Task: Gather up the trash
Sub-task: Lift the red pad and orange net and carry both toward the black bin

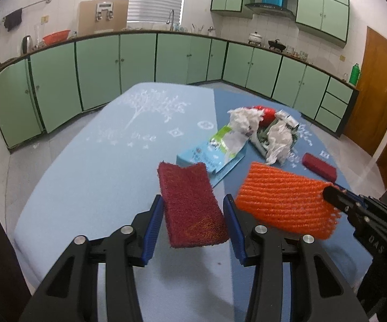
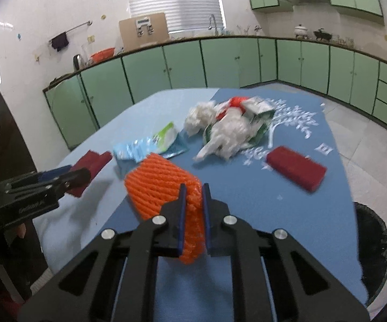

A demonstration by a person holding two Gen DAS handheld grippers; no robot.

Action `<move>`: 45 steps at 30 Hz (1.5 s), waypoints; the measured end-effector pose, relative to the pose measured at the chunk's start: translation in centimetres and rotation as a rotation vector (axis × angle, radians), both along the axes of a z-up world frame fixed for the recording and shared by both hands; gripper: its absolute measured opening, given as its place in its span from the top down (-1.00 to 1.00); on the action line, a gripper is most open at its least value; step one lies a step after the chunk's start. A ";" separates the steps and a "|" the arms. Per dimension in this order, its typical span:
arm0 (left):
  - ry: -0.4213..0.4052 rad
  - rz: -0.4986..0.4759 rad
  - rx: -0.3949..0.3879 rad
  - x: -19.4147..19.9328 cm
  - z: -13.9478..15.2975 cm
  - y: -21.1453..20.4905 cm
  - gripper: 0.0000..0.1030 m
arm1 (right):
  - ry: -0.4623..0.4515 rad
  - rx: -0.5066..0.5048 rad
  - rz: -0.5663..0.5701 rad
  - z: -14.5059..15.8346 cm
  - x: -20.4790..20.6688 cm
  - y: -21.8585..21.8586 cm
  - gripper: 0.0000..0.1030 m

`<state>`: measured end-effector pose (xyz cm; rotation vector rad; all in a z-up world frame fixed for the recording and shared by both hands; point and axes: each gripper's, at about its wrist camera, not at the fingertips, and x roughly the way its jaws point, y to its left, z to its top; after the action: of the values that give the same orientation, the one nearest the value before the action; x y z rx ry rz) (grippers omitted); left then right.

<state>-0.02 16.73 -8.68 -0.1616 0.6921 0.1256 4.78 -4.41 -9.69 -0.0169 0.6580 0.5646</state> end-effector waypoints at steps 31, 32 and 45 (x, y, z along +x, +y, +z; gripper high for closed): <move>-0.136 -0.314 0.000 7.0 5.5 -12.4 0.12 | -0.140 0.033 -0.266 6.5 2.1 -10.8 0.81; -0.138 -0.328 -0.002 7.2 5.6 -13.0 0.12 | -0.142 0.032 -0.279 6.5 2.1 -11.3 0.81; -0.154 -0.522 -0.028 10.2 5.9 -22.5 0.12 | -0.156 -0.004 -0.468 6.1 2.4 -20.9 0.81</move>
<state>10.15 -5.76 -2.77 -0.0132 0.5633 -0.3930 7.19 -25.28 -3.57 0.0871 0.4879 0.1088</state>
